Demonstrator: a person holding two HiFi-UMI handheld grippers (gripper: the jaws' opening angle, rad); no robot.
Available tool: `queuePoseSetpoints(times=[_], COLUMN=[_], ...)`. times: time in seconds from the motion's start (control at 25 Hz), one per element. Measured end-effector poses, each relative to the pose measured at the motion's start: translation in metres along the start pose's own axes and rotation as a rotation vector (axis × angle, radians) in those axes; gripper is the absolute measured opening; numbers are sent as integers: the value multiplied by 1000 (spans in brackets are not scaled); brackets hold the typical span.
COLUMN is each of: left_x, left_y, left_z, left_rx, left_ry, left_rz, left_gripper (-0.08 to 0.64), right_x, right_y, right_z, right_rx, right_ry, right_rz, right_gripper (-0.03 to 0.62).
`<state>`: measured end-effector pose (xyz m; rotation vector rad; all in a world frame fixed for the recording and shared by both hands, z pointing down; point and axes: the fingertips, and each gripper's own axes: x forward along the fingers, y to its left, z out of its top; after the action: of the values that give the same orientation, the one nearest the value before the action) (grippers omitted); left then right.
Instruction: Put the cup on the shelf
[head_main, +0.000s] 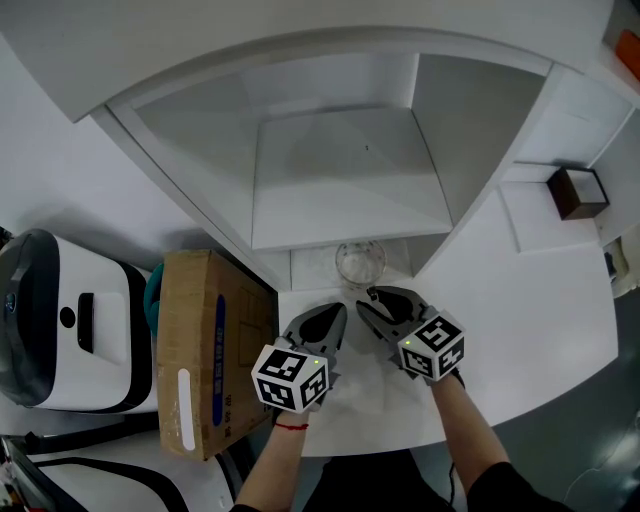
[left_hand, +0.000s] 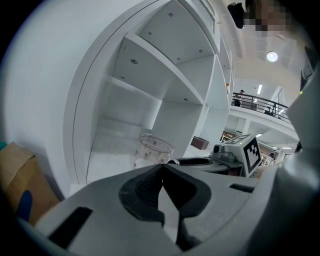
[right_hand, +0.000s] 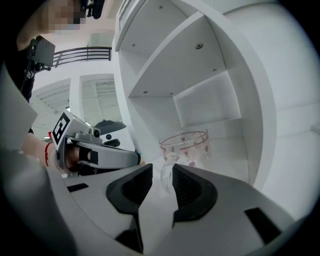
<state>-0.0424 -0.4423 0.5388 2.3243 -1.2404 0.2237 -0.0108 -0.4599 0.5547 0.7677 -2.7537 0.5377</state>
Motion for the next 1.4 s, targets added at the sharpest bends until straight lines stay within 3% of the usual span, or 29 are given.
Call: queuePoseSetpoints(times=[0.52, 0.64, 0.8, 1.4], left_x=[10, 17, 25, 52], left_y=[-20, -25, -31, -19], left_z=[-4, -6, -11, -6], left_rx=[2, 15, 12, -2], left_ry=[-2, -2, 10, 12], left_rz=[-23, -21, -20, 9], left_gripper=[8, 8, 8, 8], right_x=[-33, -35, -34, -19], right_y=[4, -1, -3, -22], right_z=[1, -1, -6, 0], right_rx=[-55, -46, -29, 11], right_ry=[2, 12, 31, 20], right_rz=[-139, -186, -226, -227], right_gripper=[101, 14, 9, 8])
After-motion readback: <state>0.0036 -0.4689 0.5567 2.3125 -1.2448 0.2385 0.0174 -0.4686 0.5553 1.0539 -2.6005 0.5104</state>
